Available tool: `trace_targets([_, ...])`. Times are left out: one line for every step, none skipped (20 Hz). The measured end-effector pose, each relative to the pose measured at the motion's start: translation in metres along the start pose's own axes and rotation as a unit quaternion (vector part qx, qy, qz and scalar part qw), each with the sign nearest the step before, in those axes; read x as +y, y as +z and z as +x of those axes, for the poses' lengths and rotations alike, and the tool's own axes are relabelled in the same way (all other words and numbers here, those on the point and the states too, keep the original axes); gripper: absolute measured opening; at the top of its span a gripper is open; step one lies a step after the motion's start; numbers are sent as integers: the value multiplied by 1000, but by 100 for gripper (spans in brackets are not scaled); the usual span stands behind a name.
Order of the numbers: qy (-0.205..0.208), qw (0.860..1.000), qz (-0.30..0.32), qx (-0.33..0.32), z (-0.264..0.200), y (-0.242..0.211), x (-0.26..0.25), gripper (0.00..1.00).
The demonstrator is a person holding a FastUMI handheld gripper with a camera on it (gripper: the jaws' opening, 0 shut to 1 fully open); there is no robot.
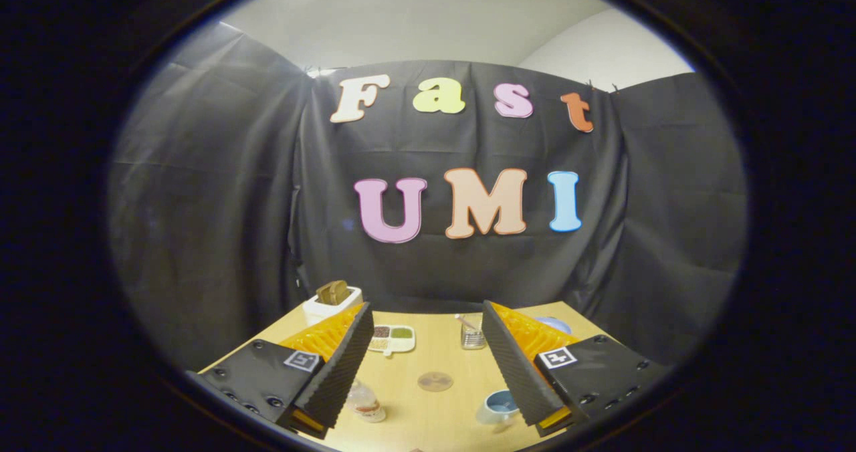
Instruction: Take the bottle from table, then pour the juice into the cup, finally place the bottle on the coaster
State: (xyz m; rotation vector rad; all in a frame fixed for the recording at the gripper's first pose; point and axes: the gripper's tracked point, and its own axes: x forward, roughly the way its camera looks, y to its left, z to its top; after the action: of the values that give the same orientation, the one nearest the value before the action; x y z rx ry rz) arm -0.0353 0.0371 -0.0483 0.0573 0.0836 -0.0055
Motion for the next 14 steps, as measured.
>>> trace_targets([2,1000,-2,7,-3,-5,5,91])
trace_targets([4,1000,-2,12,-6,-13,11,91])
trace_targets([7,1000,-1,18,-8,-19,16,91])
trace_targets([14,1000,3,25,-11,-27,24,91])
trace_targets([21,999,7,31,-13,-35,32,91])
trace_targets([25,999,11,38,-14,-43,37,91])
trace_targets([26,998,14,46,-16,-52,41,91])
trace_targets([27,998,18,54,-17,-62,45,91])
trace_targets([30,997,21,62,-20,-71,50,91])
trace_targets([32,997,25,68,-22,-80,55,91])
trace_targets([33,996,27,73,-23,-88,58,91])
trace_targets([33,996,29,81,-24,-98,60,91])
trace_targets([31,995,30,89,-24,-107,62,91])
trace_targets([30,994,32,95,-24,-117,63,91])
